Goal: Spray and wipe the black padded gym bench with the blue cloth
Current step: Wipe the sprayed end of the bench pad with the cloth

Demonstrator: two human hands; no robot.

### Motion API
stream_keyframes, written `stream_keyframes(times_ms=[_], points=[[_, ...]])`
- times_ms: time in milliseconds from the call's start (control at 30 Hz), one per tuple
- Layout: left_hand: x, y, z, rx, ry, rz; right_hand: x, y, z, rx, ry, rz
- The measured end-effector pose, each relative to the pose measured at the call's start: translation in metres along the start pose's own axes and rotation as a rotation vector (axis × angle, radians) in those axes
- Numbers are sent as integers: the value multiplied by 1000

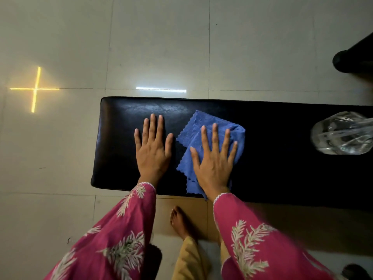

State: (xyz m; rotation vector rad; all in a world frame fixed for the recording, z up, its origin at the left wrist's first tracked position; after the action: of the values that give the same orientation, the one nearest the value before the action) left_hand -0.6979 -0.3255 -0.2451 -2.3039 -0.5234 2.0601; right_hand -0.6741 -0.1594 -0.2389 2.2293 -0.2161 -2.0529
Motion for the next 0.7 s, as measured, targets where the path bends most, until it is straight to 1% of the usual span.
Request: stream_keyframes(times_ms=[67, 100, 133, 200, 233, 267, 333, 367, 400, 467, 500, 533, 567, 633, 667, 700], points=[[-1, -1, 0, -3, -2, -7, 0, -4, 5, -176, 33, -37], [-1, -1, 0, -16, 3, -24, -2, -16, 14, -197, 22, -44], [-2, -2, 0, -38, 9, -52, -5, -35, 25, -136, 0, -41], [-5, -11, -1, -66, 8, -117, -15, -68, 39, 97, -46, 8], [-5, -19, -1, -62, 6, -137, -16, -72, 38, 147, -42, 20], [-5, -29, -2, -46, 3, -145, -16, -68, 34, 102, -24, 14], [-1, -51, 0, -2, 11, -146, -14, -66, 24, -104, 10, -43], [2, -63, 0, 16, 21, -146, -15, -77, 24, -151, 21, -49], [5, -72, 0, 26, 31, -145, -18, -94, 27, -115, 16, -48], [12, -89, 0, 33, 51, -139, -28, -128, 34, 91, -43, -22], [16, -95, -1, 29, 59, -129, -29, -133, 33, 147, -51, -22], [19, -99, -2, 15, 59, -112, -27, -128, 31, 115, -34, -37], [22, -100, -2, -5, 54, -92, -23, -120, 28, 19, -4, -63], [27, -104, -3, -47, 49, -67, -20, -124, 27, -152, 45, -82], [29, -106, -4, -62, 52, -63, -23, -135, 32, -158, 49, -73], [31, -107, -4, -69, 53, -57, -28, -150, 39, -90, 31, -63]])
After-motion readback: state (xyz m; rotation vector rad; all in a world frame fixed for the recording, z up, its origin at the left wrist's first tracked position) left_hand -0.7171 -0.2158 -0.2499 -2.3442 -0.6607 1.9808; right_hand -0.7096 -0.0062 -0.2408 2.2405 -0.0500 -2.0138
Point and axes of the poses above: each hand's wrist, its own z-axis towards the middle knuckle, its own x-axis out of the palm, y = z × x, the point moved 7 cm from there along z, towards the middle knuckle, and after that the axes turned 4 degrees about -x, right-handed, at the moved point
